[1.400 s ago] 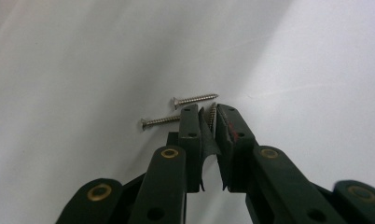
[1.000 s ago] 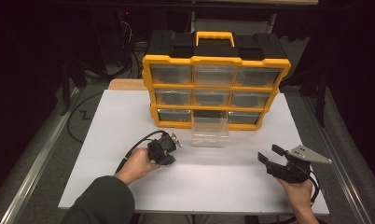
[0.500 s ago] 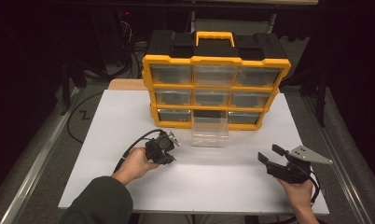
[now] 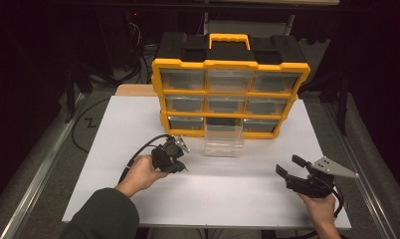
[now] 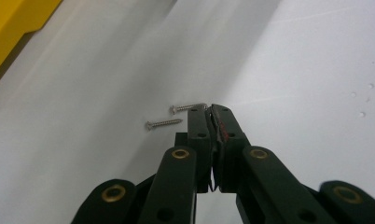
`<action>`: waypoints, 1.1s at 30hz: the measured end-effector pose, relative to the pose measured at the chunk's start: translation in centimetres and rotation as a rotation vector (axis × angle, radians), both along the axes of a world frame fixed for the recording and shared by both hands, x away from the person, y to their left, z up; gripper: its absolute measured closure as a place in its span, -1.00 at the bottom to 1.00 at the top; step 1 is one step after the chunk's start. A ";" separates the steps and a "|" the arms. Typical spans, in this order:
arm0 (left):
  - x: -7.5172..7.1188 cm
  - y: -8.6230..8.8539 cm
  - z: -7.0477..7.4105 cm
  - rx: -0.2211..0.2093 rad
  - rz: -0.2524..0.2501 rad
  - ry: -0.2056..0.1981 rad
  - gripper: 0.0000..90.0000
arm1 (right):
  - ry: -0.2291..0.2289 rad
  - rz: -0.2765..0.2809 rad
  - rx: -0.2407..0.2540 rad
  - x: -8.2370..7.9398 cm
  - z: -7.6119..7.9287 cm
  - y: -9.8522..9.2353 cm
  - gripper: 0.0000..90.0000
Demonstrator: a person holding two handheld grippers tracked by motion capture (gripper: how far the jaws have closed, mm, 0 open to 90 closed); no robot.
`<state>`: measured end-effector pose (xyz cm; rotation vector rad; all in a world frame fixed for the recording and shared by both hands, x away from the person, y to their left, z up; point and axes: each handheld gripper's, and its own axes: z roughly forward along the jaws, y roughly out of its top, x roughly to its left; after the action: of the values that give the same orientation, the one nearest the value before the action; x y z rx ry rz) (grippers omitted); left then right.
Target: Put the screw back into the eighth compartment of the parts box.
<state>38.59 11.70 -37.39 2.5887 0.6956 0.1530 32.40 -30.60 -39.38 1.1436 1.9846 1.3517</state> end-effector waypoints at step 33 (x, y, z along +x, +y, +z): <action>0.7 1.1 4.3 -0.135 0.034 -0.032 0.93 | -0.025 -0.012 0.022 -0.9 0.0 -0.5 -0.43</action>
<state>39.31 12.81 -33.10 2.4414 0.7141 0.1518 31.50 -31.08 -39.42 1.1407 1.9467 1.3779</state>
